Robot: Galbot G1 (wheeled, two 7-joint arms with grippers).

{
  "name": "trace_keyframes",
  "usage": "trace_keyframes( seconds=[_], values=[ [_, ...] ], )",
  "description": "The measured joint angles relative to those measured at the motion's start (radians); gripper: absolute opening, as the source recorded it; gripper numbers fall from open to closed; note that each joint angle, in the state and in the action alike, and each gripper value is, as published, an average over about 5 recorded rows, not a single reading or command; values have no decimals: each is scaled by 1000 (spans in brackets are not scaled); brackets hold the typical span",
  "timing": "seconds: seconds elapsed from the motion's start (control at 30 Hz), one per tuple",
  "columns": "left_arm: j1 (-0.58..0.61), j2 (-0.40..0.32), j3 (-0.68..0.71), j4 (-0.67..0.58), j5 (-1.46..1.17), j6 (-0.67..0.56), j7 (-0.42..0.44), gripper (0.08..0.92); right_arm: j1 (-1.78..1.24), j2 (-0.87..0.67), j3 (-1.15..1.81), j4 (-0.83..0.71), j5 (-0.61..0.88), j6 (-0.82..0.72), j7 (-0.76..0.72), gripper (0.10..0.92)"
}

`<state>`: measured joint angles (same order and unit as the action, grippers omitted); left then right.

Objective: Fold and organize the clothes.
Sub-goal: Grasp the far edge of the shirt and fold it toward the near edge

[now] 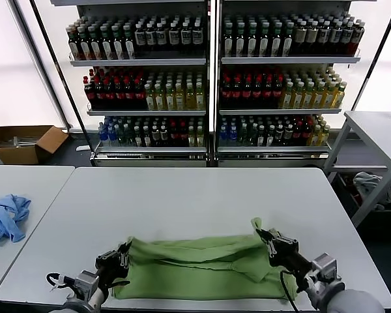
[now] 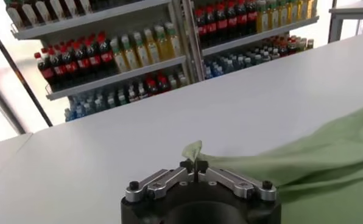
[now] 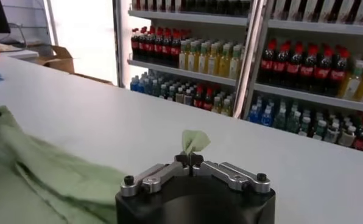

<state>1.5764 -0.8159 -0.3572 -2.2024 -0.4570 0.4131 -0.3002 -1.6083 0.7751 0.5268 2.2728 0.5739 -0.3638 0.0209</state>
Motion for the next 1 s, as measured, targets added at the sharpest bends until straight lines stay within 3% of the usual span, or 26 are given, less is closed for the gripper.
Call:
trace_keyframes(
  seconds=[0.4,1.0],
  values=[
    [43,-21,20,5,55,-23,-30,81,-138,38,29,15,-58,72,76,106],
    [13,-23,46,33,74,-22,-54,81,-123,154,-94,-72,-92,163,386,109]
  ],
)
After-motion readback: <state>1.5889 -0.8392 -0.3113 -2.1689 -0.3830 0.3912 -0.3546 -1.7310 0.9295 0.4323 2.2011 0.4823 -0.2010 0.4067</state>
